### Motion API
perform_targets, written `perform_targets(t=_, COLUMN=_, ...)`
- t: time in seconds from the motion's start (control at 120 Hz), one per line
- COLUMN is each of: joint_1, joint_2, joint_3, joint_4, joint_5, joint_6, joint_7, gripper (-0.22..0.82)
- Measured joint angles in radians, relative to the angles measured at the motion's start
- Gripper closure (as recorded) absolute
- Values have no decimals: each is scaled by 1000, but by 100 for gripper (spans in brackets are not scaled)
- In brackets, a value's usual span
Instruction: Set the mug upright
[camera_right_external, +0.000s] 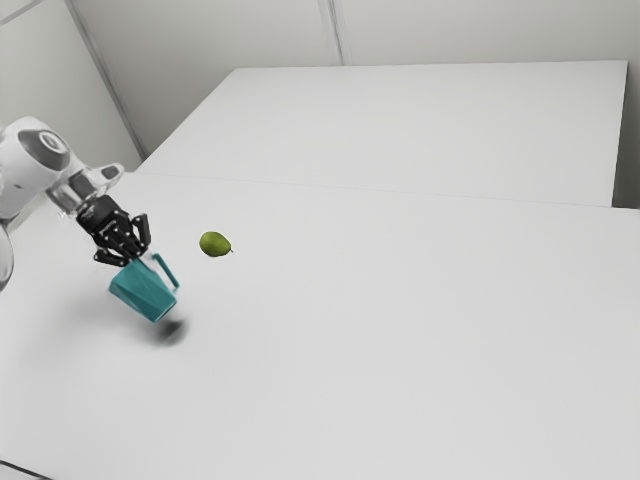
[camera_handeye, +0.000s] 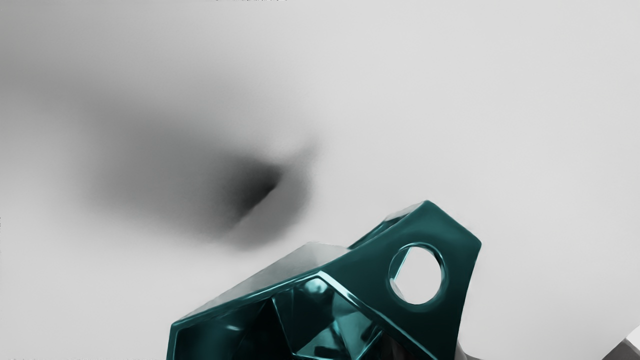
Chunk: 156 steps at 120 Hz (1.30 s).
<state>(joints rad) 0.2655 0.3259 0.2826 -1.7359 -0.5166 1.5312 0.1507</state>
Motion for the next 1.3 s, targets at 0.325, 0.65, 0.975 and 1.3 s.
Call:
perform_targets(t=0.325, joint_1=-156, joint_2=-139, joint_3=-166, joint_4=-147, joint_5=357, joint_6=307, joint_7=-131, gripper=79)
perform_targets(t=0.65, joint_1=-197, joint_2=-184, joint_3=-309, joint_4=-229, joint_5=539, joint_6=506, joint_7=-340, gripper=79)
perform_targets(t=0.975, joint_1=-206, joint_2=-154, joint_3=-325, joint_4=-268, joint_5=574, joint_6=615, joint_7=-528, gripper=79)
perform_targets(t=1.3, joint_1=-206, joint_2=-124, joint_3=-335, joint_4=-273, joint_5=588, joint_6=654, joint_7=-631, gripper=51)
